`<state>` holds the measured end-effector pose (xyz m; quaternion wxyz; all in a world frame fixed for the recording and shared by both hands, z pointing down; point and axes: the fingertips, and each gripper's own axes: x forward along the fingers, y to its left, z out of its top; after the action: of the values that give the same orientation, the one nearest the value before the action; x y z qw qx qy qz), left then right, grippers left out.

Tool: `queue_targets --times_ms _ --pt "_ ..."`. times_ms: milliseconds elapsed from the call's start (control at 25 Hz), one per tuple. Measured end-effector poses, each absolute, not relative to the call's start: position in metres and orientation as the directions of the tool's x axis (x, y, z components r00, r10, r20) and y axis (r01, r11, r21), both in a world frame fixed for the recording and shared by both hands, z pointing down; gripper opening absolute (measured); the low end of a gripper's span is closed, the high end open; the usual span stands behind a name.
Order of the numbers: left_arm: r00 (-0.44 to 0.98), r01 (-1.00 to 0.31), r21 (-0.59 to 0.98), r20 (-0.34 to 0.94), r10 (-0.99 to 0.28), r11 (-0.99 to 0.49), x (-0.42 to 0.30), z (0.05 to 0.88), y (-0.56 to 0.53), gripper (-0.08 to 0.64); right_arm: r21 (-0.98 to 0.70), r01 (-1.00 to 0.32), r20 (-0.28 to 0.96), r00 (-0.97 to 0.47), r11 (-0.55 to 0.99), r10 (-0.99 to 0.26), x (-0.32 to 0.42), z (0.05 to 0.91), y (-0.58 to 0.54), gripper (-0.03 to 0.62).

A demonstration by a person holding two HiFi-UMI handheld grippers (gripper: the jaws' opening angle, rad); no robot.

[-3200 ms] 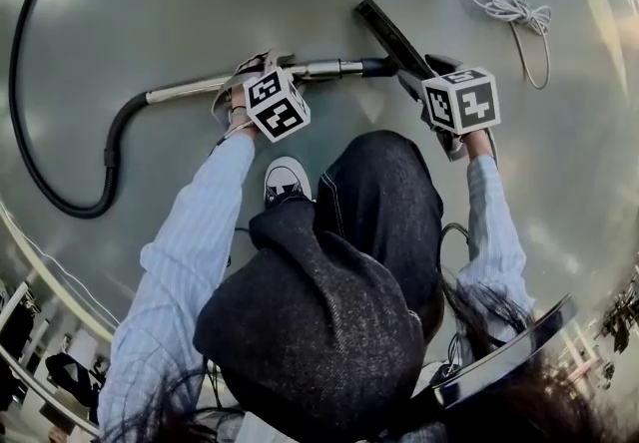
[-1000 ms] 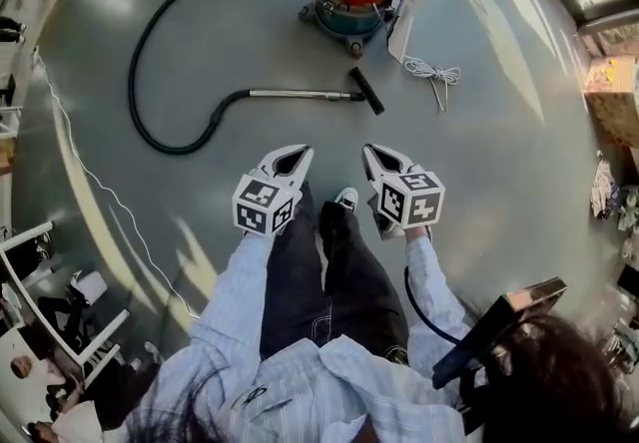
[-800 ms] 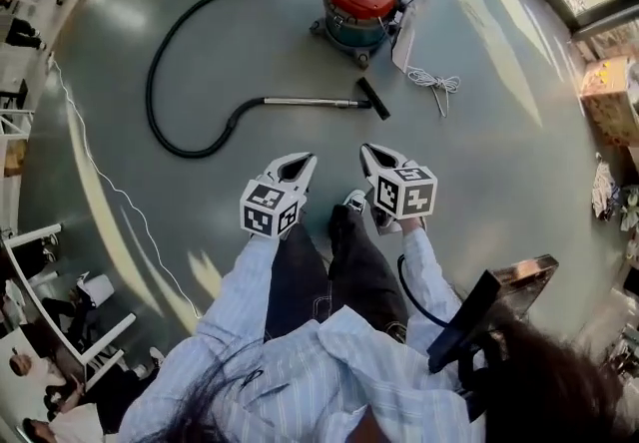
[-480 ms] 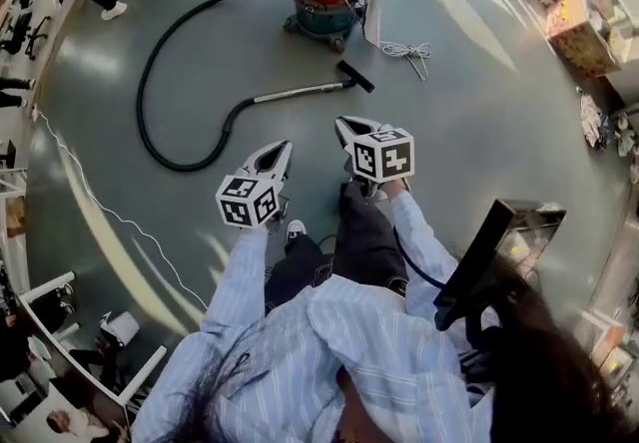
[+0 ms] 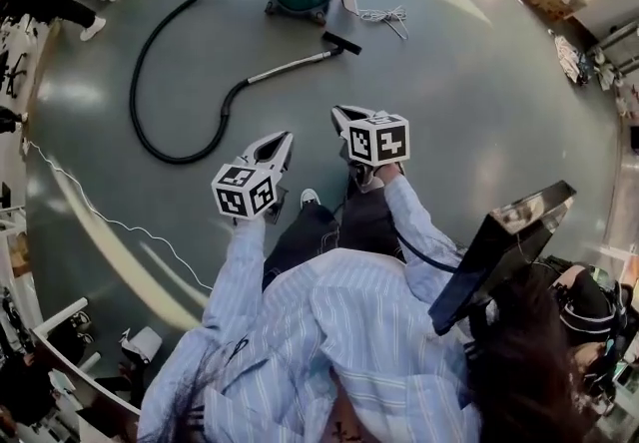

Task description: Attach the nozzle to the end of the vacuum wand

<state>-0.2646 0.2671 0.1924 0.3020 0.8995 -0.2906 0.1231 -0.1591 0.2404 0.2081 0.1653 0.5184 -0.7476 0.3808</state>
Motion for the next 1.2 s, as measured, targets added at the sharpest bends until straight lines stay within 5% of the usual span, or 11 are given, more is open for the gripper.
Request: queue_targets --times_ms 800,1200 --pt "0.769 -0.636 0.474 0.32 -0.554 -0.609 -0.11 0.15 0.409 0.005 -0.408 -0.873 0.637 -0.481 0.266 -0.602 -0.029 0.188 0.408 0.006" --pt "0.703 -0.708 0.442 0.37 -0.607 -0.551 -0.11 0.164 0.447 0.005 -0.404 -0.83 0.629 -0.557 0.384 -0.542 -0.039 0.192 0.443 0.006"
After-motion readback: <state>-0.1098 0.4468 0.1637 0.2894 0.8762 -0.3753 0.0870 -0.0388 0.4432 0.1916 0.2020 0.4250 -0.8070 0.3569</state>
